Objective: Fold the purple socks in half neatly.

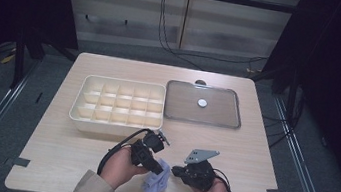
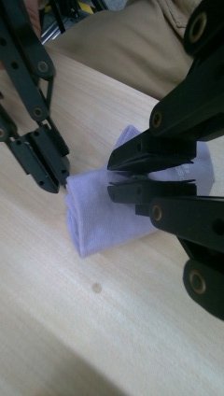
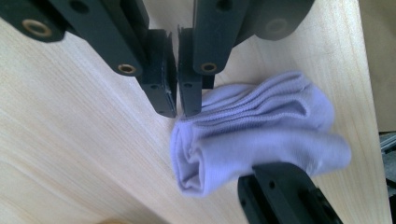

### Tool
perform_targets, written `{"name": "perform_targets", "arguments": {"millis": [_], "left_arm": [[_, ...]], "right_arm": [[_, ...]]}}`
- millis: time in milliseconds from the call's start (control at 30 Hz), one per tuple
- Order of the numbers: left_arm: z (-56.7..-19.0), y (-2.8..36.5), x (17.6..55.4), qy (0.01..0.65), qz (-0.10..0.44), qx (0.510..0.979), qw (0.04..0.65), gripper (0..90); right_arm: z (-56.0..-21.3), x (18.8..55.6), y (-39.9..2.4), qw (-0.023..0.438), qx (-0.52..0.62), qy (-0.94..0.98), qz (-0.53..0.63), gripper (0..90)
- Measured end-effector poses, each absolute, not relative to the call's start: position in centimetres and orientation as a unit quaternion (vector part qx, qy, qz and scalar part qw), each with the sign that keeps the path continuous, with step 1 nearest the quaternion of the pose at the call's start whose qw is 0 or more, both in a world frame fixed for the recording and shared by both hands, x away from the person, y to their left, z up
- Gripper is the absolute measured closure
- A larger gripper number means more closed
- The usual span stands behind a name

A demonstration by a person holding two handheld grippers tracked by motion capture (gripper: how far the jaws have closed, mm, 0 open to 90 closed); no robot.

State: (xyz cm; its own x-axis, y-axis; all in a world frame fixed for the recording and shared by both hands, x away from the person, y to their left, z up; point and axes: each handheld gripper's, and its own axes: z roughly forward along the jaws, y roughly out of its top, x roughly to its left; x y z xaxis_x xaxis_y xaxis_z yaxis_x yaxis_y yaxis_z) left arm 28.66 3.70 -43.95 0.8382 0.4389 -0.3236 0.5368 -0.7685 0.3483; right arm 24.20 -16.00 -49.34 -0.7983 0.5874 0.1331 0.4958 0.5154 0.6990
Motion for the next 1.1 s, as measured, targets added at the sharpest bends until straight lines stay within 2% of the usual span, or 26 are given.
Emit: {"name": "perform_targets", "arguments": {"millis": [267, 700, 1100], "left_arm": [[-45.7, 2.9, 28.3, 0.260, -0.108, 0.935, 0.214, 81.4], [-45.7, 2.6, 28.2, 0.264, -0.103, 0.934, 0.218, 81.1], [-45.6, 2.3, 28.1, 0.262, -0.104, 0.934, 0.219, 78.6]], "right_arm": [[-48.8, 24.3, -16.2, 0.062, 0.315, 0.862, 0.393, 88.5], [-46.5, 24.3, -15.4, 0.074, 0.315, 0.847, 0.422, 89.9], [-48.1, 24.6, -14.8, 0.063, 0.310, 0.861, 0.397, 90.0]]}}
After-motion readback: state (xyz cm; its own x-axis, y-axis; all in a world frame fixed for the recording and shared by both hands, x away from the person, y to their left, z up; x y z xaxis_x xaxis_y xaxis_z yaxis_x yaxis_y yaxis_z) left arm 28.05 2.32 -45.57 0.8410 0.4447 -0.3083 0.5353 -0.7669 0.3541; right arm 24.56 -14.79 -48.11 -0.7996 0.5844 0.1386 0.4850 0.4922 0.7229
